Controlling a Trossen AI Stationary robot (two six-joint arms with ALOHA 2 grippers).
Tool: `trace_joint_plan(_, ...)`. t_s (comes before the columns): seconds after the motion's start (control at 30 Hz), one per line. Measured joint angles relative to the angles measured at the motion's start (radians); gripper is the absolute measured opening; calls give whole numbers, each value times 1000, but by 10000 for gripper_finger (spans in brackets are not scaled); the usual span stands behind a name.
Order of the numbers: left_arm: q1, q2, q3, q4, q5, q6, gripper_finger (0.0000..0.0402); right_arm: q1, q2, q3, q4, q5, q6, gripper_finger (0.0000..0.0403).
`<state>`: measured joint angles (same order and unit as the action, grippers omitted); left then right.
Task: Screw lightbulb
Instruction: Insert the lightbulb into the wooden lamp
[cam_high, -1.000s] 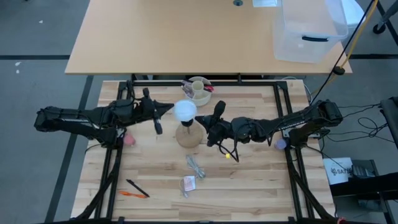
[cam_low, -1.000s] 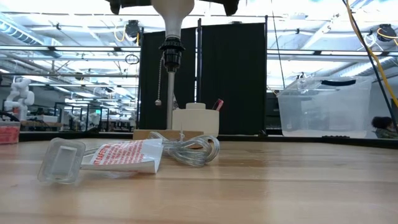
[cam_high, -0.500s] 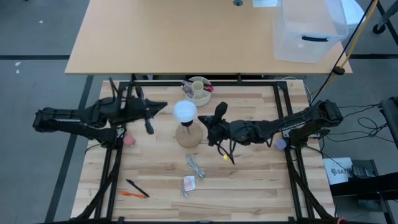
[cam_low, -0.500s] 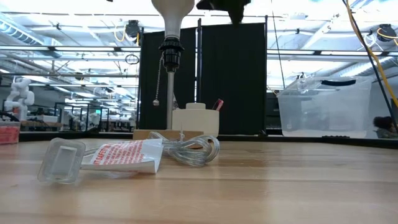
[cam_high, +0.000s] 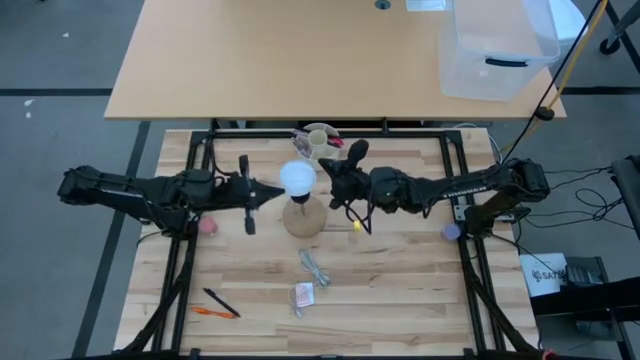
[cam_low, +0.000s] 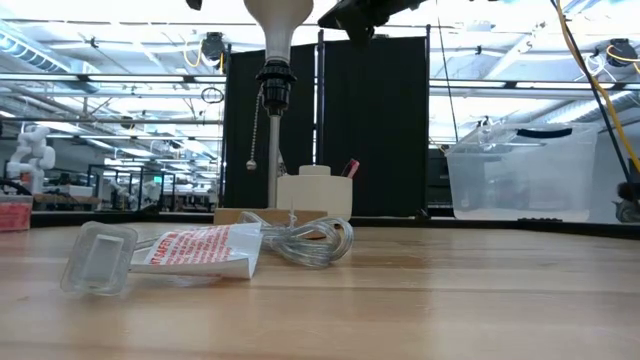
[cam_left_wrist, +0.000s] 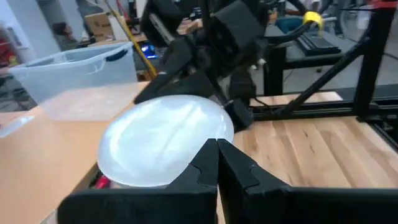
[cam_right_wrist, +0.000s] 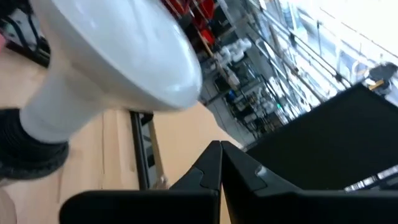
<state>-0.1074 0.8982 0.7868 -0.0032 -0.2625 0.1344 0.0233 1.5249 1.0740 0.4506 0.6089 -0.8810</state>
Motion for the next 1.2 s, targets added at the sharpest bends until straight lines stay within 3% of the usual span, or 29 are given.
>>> trace_joint_plan(0.3, -1, -1, 0, -41, -71, -23, 0, -6, 0, 0, 2, -103, -34, 0)
trace_joint_plan(0.73, 57, -4, 1, -104, -105, -28, 0, 68, -5, 0, -39, -40, -52, 0)
trace_joint_plan(1.2, 176, -4, 0, -116, -99, -29, 0, 159, 0, -1, -80, -66, -20, 0)
